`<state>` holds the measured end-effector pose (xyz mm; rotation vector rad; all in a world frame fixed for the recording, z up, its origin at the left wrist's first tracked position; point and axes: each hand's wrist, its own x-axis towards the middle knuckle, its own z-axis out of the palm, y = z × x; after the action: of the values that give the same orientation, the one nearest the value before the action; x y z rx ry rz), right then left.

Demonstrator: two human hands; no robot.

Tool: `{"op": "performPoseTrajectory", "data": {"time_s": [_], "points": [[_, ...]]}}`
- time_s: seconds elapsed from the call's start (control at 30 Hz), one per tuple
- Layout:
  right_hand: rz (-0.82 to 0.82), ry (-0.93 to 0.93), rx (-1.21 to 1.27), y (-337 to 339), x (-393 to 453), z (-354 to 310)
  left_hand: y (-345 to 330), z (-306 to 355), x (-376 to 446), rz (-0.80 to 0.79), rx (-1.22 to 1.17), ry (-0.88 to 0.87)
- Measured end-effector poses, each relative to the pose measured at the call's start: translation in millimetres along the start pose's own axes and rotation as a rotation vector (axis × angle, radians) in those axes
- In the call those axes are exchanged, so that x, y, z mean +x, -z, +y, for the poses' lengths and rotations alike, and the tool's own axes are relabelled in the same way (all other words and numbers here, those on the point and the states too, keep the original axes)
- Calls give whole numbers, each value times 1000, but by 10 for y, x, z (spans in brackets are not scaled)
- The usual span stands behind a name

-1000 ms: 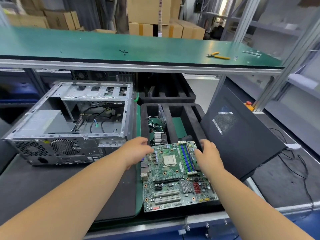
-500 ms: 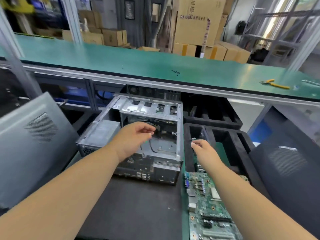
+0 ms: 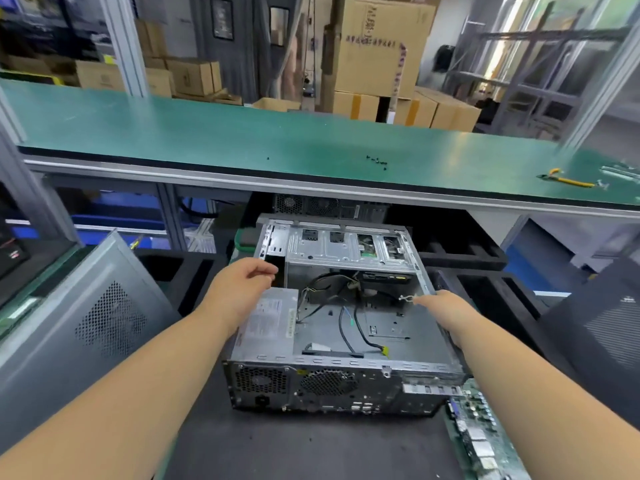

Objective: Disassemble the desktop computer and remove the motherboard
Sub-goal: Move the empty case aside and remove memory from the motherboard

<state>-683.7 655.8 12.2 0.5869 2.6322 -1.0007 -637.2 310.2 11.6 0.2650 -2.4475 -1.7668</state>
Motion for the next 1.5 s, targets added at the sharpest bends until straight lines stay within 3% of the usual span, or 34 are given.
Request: {"op": "performPoseTrajectory", "data": {"time_s": [0.1, 0.23, 0.37, 0.5, 0.63, 0.77, 1.03, 1.5], "points": [[9, -43, 37, -4, 63, -89, -15, -141, 168, 61, 7, 9], [-47, -165, 114, 34, 184, -201, -2, -205, 444, 249, 212, 32], [-112, -205, 64, 68, 328, -388, 1, -171, 666, 40, 205, 444], [-137, -186, -184, 44, 487, -505, -97, -151, 747, -175, 115, 653], [-65, -103, -239, -27, 645, -351, -118, -226, 762, -120, 134, 585], [73, -95, 2, -67, 631, -173, -82, -246, 661, -105, 67, 556], [235, 14, 117, 47, 294, -50, 29, -282, 446, -40, 3, 367], [468, 314, 383, 98, 126, -434, 193, -96, 571, 142, -31, 2]]}}
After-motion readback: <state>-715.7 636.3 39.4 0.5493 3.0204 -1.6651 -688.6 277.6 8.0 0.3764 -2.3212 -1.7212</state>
